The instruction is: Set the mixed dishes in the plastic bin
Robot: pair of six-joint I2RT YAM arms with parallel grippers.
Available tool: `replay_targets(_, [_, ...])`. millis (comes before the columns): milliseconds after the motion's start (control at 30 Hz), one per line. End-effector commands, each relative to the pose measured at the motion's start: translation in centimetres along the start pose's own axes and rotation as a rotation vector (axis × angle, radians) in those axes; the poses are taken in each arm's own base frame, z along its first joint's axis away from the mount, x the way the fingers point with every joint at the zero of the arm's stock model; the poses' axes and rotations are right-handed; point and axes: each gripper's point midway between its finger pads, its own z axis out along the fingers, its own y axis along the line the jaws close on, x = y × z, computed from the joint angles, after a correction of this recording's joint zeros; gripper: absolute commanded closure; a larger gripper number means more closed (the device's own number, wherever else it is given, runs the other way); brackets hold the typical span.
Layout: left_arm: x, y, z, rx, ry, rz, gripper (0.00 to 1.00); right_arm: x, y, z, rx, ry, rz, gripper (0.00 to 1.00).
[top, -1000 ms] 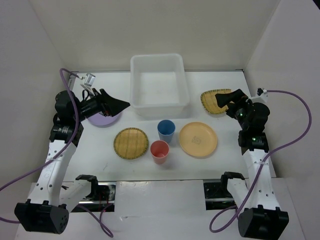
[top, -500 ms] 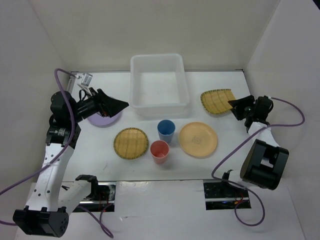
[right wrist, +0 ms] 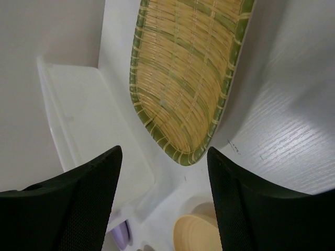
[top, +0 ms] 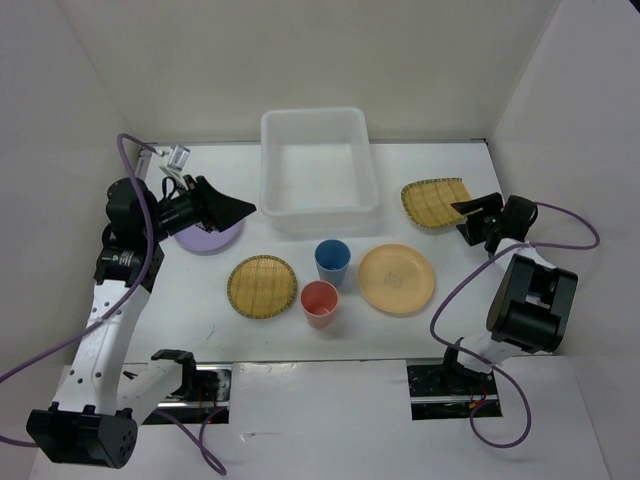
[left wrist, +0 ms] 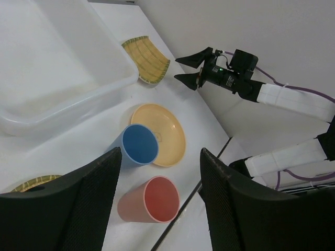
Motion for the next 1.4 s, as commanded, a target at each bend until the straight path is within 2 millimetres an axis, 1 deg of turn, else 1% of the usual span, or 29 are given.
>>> replay_targets(0, [-1.0, -0.7, 0.3, 0.033, -0.015, 0.050, 0.30, -0.5, 0.0, 1.1, 0.000, -0.036, -0.010, 0.29])
replay_targets(33, [-1.0, -0.7, 0.3, 0.033, -0.015, 0.050, 0.29, 0.2, 0.2, 1.2, 0.003, -0.021, -0.004, 0.29])
replay_targets(67, [-1.0, -0.7, 0.3, 0.033, -0.015, 0.050, 0.29, 0.1, -0.3, 1.4, 0.020, -0.028, 0.000, 0.29])
replay_targets(133, [-0.7, -0.3, 0.4, 0.026, -0.004, 0.035, 0.28, 1.1, -0.3, 1.9, 0.027, -0.007, -0.002, 0.29])
replay_targets(167, [-1.0, -0.5, 0.3, 0.027, -0.006, 0.048, 0.28, 1.0, -0.5, 2.2, 0.033, -0.016, -0.002, 0.29])
replay_targets(200, [-1.0, -0.5, 0.3, 0.027, -0.006, 0.057, 0.26, 1.5, -0.8, 2.5, 0.040, -0.001, -0.003, 0.29])
replay_targets(233, [-1.1, -0.7, 0.3, 0.027, -0.006, 0.057, 0.26, 1.7, -0.5, 2.6, 0.035, -0.005, -0.001, 0.29])
replay_targets(300, [-1.0, -0.4, 0.3, 0.015, -0.005, 0.060, 0.25, 2.4, -1.2, 2.9, 0.055, 0.008, 0.001, 0.29])
replay_targets(433, [-0.8, -0.1, 0.2, 0.000, 0.002, 0.055, 0.23, 2.9, -2.1, 3.4, 0.082, 0.007, 0.011, 0.29])
replay_targets(467, [-0.8, -0.1, 0.2, 0.000, 0.002, 0.055, 0.23, 2.7, -1.9, 3.4, 0.075, 0.002, 0.009, 0.29])
replay_targets(500, [-0.9, -0.2, 0.1, -0.004, -0.008, 0.062, 0.23, 3.0, -2.7, 3.5, 0.095, 0.002, 0.023, 0.29])
replay_targets(567, [-0.8, -0.1, 0.1, -0.008, -0.002, 0.054, 0.22, 2.9, -2.8, 4.0, 0.088, -0.003, 0.029, 0.29])
replay_targets(633, [-0.8, -0.2, -0.1, -0.016, -0.007, 0.063, 0.22, 3.5, -3.8, 4.6, 0.117, 0.011, 0.033, 0.29])
replay_targets(667, [-0.8, -0.2, -0.1, -0.016, -0.007, 0.063, 0.21, 3.1, -3.8, 4.9, 0.117, -0.003, 0.030, 0.30])
replay_targets(700, [-0.8, -0.2, -0.1, -0.016, -0.007, 0.063, 0.21, 3.5, -3.8, 5.2, 0.116, 0.004, 0.036, 0.32])
replay_targets(733, [-0.8, -0.2, -0.3, -0.024, -0.011, 0.072, 0.21, 3.6, -4.6, 5.5, 0.142, 0.001, 0.041, 0.34])
replay_targets(800, [-0.7, 0.0, -0.3, -0.035, -0.011, 0.066, 0.20, 3.2, -4.6, 6.0, 0.134, -0.019, 0.064, 0.40])
replay_targets(900, [-0.6, 0.2, -0.4, -0.043, -0.015, 0.075, 0.18, 3.5, -5.0, 6.6, 0.138, -0.023, 0.084, 0.47])
replay_targets(933, [-0.4, 0.2, -0.5, -0.047, -0.009, 0.067, 0.18, 3.8, -5.5, 6.8, 0.149, -0.016, 0.088, 0.51])
replay_targets(967, [-0.4, 0.2, -0.5, -0.047, -0.009, 0.067, 0.18, 3.6, -5.3, 6.8, 0.142, -0.020, 0.086, 0.53])
replay_targets(1000, [-0.4, 0.2, -0.5, -0.047, -0.009, 0.067, 0.18, 3.6, -5.8, 7.0, 0.157, -0.029, 0.100, 0.57])
replay_targets(1033, [-0.5, 0.4, -0.5, -0.055, -0.013, 0.067, 0.17, 3.3, -5.4, 7.1, 0.148, -0.033, 0.097, 0.61])
replay_targets(1067, [-0.2, 0.6, -0.4, -0.058, -0.008, 0.061, 0.17, 3.3, -5.8, 7.3, 0.162, -0.039, 0.108, 0.63])
replay_targets(1133, [-0.2, 0.6, -0.4, -0.058, -0.008, 0.061, 0.17, 3.3, -5.8, 7.3, 0.162, -0.039, 0.108, 0.74])
replay_targets(1167, [-0.4, 0.5, -0.6, -0.063, -0.018, 0.067, 0.17, 3.1, -5.5, 7.4, 0.155, -0.043, 0.106, 0.84])
replay_targets(1233, [-0.4, 0.5, -0.6, -0.063, -0.018, 0.068, 0.17, 3.3, -5.4, 7.3, 0.164, -0.043, 0.102, 0.97])
replay_targets(1267, [-0.4, 0.5, -0.6, -0.063, -0.018, 0.068, 0.17, 3.1, -4.7, 6.9, 0.153, -0.049, 0.099, 1.00])
replay_targets(1300, [-0.4, 0.5, -0.6, -0.063, -0.018, 0.068, 0.16, 2.9, -4.6, 6.7, 0.158, -0.059, 0.098, 1.00])
replay_targets(1367, [-0.5, 0.2, -0.7, -0.060, -0.023, 0.074, 0.16, 2.0, -3.1, 5.9, 0.136, -0.084, 0.065, 1.00])
